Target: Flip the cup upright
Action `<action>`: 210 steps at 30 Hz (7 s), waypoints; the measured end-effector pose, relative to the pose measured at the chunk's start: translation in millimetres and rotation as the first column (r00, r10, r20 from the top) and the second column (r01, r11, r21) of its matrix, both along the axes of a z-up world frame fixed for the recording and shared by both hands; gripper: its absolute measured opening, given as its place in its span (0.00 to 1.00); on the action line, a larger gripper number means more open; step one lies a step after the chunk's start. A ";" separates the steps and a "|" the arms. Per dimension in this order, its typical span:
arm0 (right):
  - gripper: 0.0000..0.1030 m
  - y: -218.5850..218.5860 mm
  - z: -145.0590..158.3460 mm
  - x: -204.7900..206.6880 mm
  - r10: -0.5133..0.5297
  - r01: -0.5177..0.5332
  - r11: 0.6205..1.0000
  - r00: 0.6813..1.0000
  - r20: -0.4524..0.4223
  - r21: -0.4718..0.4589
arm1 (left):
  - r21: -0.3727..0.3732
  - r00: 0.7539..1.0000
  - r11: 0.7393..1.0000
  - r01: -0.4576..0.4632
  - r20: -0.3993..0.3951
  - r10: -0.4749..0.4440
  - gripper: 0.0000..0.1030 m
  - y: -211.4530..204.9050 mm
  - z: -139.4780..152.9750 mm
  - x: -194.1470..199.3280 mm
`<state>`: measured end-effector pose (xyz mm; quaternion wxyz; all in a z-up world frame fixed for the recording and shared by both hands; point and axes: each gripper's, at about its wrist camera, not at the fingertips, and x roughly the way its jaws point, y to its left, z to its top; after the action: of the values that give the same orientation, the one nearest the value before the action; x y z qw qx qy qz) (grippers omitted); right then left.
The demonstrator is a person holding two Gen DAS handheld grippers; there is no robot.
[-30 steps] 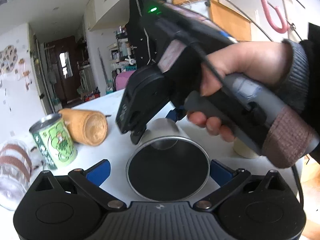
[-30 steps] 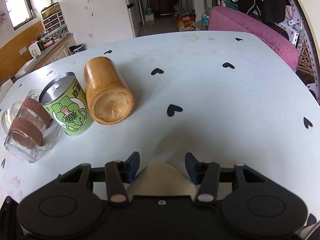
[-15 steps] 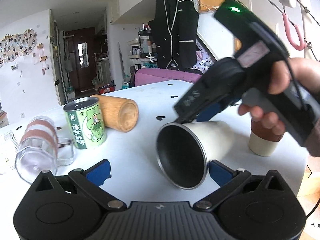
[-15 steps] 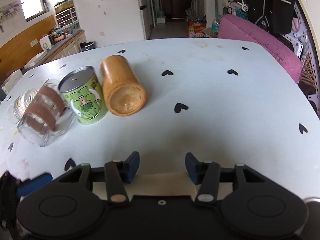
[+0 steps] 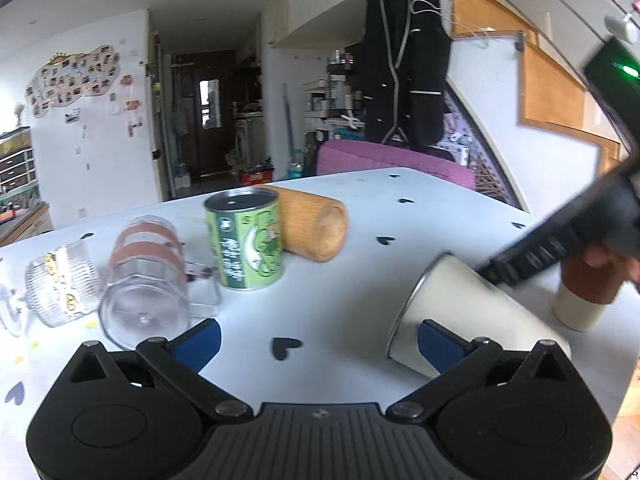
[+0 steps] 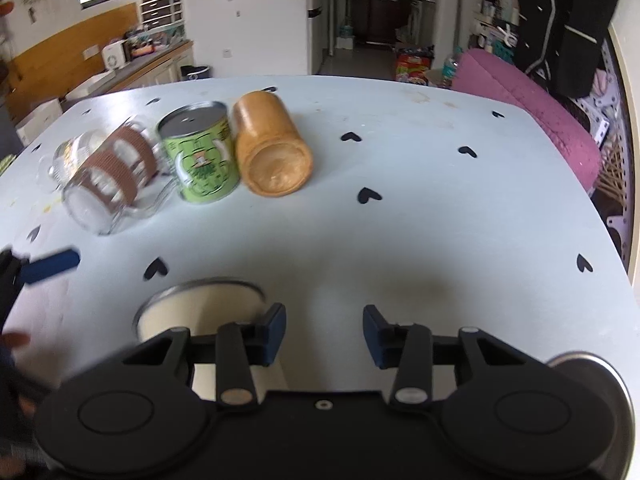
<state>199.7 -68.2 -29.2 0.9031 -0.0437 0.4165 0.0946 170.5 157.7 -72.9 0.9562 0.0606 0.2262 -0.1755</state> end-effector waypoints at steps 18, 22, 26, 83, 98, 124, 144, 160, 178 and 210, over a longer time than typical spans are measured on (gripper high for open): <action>0.48 7.2 4.8 -34.4 0.044 -0.045 0.999 0.998 0.035 0.025 | -0.341 0.949 0.940 -0.004 -0.296 -0.103 0.87 22.6 18.9 -26.4; 0.48 8.5 4.1 -35.7 0.049 -0.050 0.998 0.998 0.029 0.040 | -0.419 0.907 0.908 -0.026 -0.393 -0.155 0.80 13.3 6.1 -22.7; 0.48 9.6 4.2 -36.5 0.056 -0.057 0.996 0.998 0.022 0.062 | -0.452 0.888 0.889 -0.078 -0.437 -0.145 0.79 7.8 -2.7 -18.9; 0.74 25.9 9.4 -113.8 0.092 -0.118 0.990 0.959 0.266 0.080 | -0.215 0.941 0.944 0.249 -0.179 -0.288 0.45 -47.2 -17.8 -48.3; 0.74 -3.3 -1.5 -109.8 -0.064 0.078 0.997 0.928 0.366 -0.022 | -0.237 0.938 0.943 0.234 -0.199 -0.282 0.39 -52.2 -26.9 -43.4; 0.84 -5.6 24.7 -172.2 -0.196 0.177 0.981 0.861 0.470 0.084 | -0.167 0.991 0.978 0.127 -0.019 -0.132 0.49 -2.8 32.9 -81.7; 0.97 -2.0 19.2 -228.1 -0.278 0.253 0.960 0.798 0.534 0.120 | -0.104 0.998 0.995 0.003 0.069 0.004 0.96 25.4 51.9 -116.1; 1.00 0.4 15.2 -233.4 -0.284 0.278 0.956 0.794 0.537 0.095 | -0.098 0.995 0.994 -0.040 0.082 0.048 1.00 29.8 51.1 -119.2; 1.00 -0.3 12.0 -232.6 -0.296 0.290 0.952 0.794 0.530 0.097 | -0.099 0.996 0.994 -0.040 0.081 0.048 1.00 28.7 51.5 -119.9; 1.00 -0.8 9.3 -234.3 -0.296 0.293 0.952 0.799 0.524 0.090 | -0.097 0.996 0.994 -0.042 0.073 0.049 1.00 28.1 47.3 -119.2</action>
<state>-34.6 -69.0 -19.9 0.9865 -0.0008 0.1518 -0.0616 51.3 185.8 -25.6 0.9697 0.0165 0.1826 -0.1616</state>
